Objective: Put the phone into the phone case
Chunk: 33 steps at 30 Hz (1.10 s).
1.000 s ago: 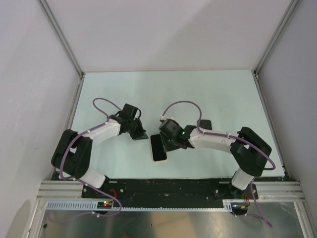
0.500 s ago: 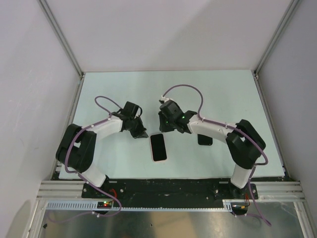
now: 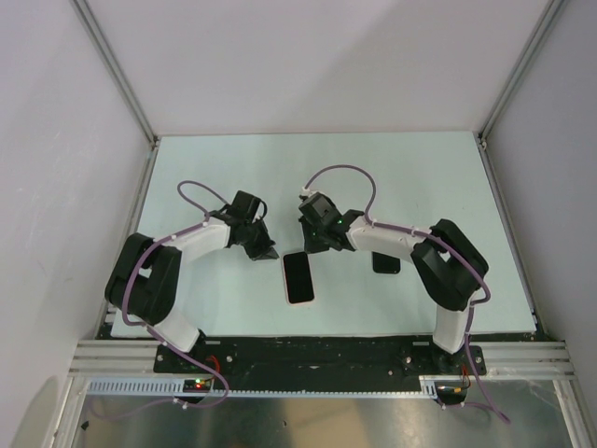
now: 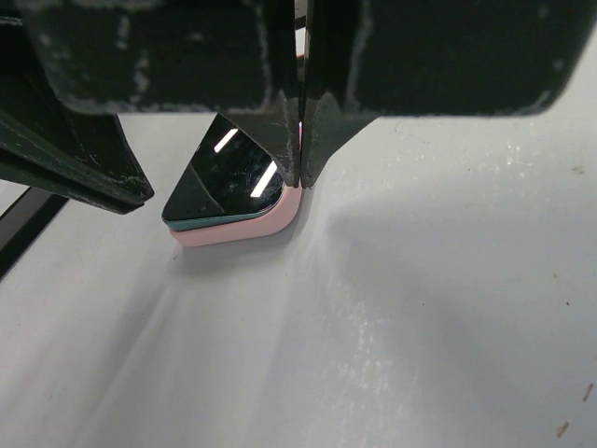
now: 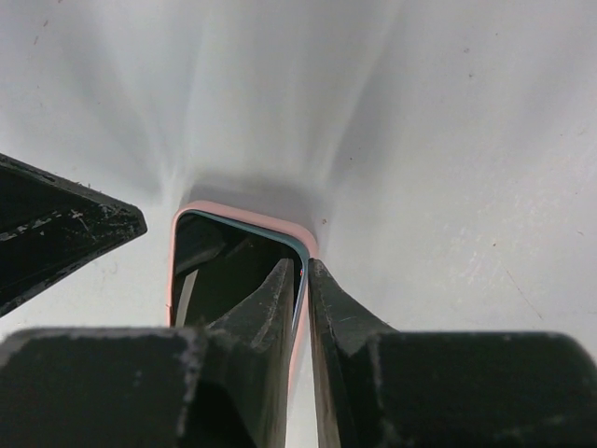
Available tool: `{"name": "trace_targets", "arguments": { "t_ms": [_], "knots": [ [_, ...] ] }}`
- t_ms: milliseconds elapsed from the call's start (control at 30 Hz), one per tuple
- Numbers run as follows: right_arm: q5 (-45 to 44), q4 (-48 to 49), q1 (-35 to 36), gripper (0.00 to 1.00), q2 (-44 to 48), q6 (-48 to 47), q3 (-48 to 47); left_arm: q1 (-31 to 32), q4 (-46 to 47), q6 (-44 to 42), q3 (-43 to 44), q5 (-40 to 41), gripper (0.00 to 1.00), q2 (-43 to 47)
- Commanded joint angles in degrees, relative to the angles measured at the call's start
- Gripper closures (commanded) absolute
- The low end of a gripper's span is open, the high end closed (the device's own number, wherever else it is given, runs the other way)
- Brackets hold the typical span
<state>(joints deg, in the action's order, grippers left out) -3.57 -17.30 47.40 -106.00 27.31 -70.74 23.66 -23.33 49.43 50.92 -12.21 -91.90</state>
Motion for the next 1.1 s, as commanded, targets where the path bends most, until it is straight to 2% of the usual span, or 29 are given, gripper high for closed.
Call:
{"name": "trace_targets", "arguments": {
  "t_ms": [0,300,533,1067],
  "knots": [
    [0.03,0.05,0.28,0.85,-1.62,-0.22,-2.2,-0.33,0.04,-1.11,1.54,0.04,1.0,0.03],
    [-0.47,-0.22,1.22,0.86,-2.55,0.05,-2.21,-0.33,0.03,-1.17,1.5,-0.39,1.0,0.1],
    [-1.38,-0.86,2.02,0.91,-3.47,0.62,-1.96,-0.32,0.04,-1.19,1.76,-0.48,1.0,-0.49],
    [-1.63,0.64,4.81,0.94,-3.92,3.3,3.19,-0.31,0.03,-1.18,2.52,-0.34,1.0,-1.32]
  ]
}}
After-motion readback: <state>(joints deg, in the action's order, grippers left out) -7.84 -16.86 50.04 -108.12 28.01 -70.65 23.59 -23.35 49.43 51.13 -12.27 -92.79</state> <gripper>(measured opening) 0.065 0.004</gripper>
